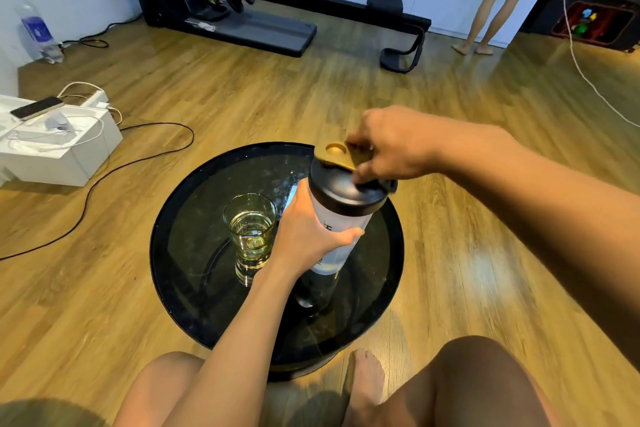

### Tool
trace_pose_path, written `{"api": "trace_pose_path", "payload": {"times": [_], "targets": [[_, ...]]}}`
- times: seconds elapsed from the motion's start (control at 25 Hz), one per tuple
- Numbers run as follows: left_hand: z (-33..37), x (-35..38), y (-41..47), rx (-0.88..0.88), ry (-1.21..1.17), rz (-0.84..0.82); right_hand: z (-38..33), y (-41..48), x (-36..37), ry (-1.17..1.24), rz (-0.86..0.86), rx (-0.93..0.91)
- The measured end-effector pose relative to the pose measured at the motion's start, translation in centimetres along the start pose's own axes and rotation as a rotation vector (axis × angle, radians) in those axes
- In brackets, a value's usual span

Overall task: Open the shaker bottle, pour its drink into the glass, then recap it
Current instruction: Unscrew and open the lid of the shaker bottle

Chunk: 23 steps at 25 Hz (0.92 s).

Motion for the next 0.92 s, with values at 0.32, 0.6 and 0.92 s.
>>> {"api": "trace_pose_path", "payload": {"times": [0.32,0.6,0.92], "targets": [[-0.3,0.0,0.2,0.003,0.011,0.009,-0.4,0.5,0.5,-0.021,-0.003,0.063],[-0.3,-0.2,0.1,0.030,0.002,0.017,0.1,0.1,-0.1,0.089,0.138,0.248],[-0.2,-0.1,0.2,0.012,0.011,0.022,-1.2,0.4,-1.0,0.225,0.094,0.001]]}}
Point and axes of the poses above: each hand's wrist, its own y-axis towards the middle knuckle, its own x-axis out of the palm, z = x × y, the point moved 1 cm from there along y, towards the middle knuckle, and after that the axes turned 4 degrees about -z, right-handed, at the moved point
